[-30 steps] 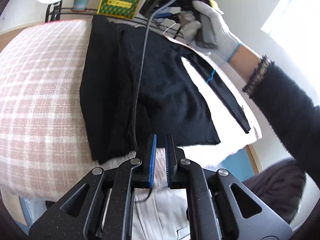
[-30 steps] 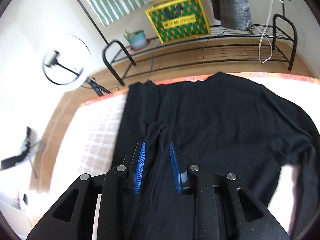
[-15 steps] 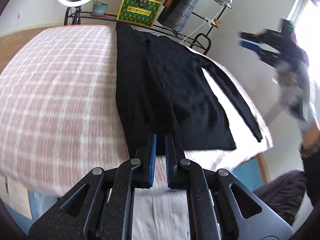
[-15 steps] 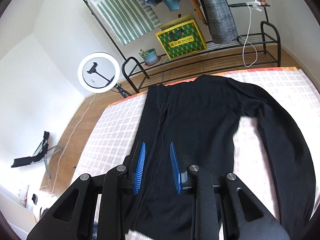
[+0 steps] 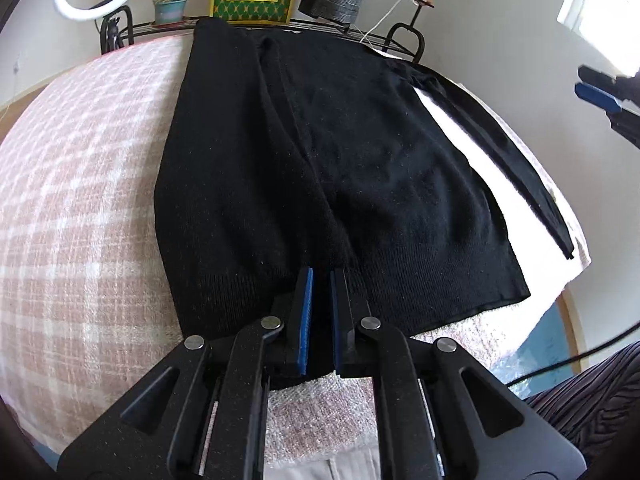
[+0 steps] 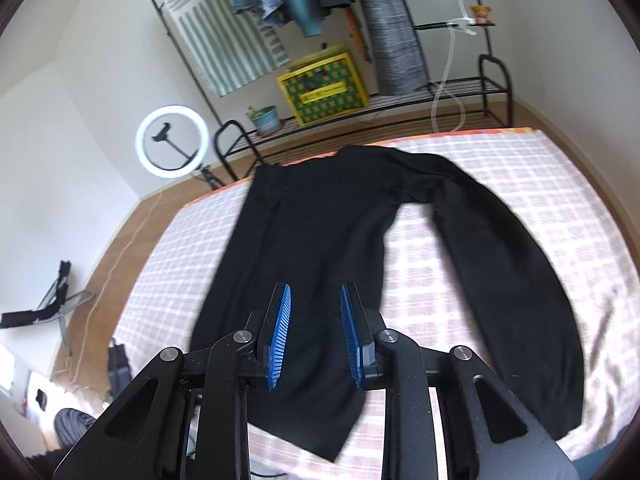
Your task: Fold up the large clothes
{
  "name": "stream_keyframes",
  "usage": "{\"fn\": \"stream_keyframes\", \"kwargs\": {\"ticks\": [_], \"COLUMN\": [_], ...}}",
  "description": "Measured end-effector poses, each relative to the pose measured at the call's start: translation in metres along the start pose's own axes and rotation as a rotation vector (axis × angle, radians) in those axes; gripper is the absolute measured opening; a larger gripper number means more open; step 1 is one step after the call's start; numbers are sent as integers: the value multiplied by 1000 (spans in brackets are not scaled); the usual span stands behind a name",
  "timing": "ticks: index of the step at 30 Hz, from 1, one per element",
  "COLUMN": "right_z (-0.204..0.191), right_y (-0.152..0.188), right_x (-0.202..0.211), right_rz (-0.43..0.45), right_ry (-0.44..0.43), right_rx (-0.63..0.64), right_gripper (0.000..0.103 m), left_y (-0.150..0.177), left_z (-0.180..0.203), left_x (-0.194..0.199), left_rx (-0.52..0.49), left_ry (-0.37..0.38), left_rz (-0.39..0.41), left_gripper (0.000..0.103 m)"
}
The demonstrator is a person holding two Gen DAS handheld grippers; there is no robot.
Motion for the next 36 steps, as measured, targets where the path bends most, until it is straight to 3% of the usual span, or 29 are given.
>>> {"fn": "stream_keyframes", "kwargs": {"ticks": [7,12,14,19,26,36], "right_z": [58,113,137,199,259,277], "right_y": [16,35,45,65,96,111], "right_x": [16,33,38,51,41,36], "right_rz": [-5,-10,-17,-34,-117,-142], "right_ry": [82,162,202,315,320,275], "right_rx": [-68,-154,-193,-307,-484,-573], "right_gripper": [24,38,39,39,39,38], "left_y": [-9,-15,-17,-17,-14,-11], "left_z": [10,34,45,67,81,89], "left_x": [22,42,46,53,50,39], "left_rx": [-4,-45,-57,-91,-100,-78], "left_ry": [0,42,65,96,115,137], "left_rz": [35,76,83,90,79,61], "left_gripper": [5,5,11,12,12,12]}}
Point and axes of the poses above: each gripper's, at about its wrist camera, not at the fingertips, and x roughly against the way its jaws point, z to its right, y to its underside, the point moved 3 cm from there along -x, roughly the way its jaws point, and after that the axes turned 1 degree about -z, right-handed, at the moved point
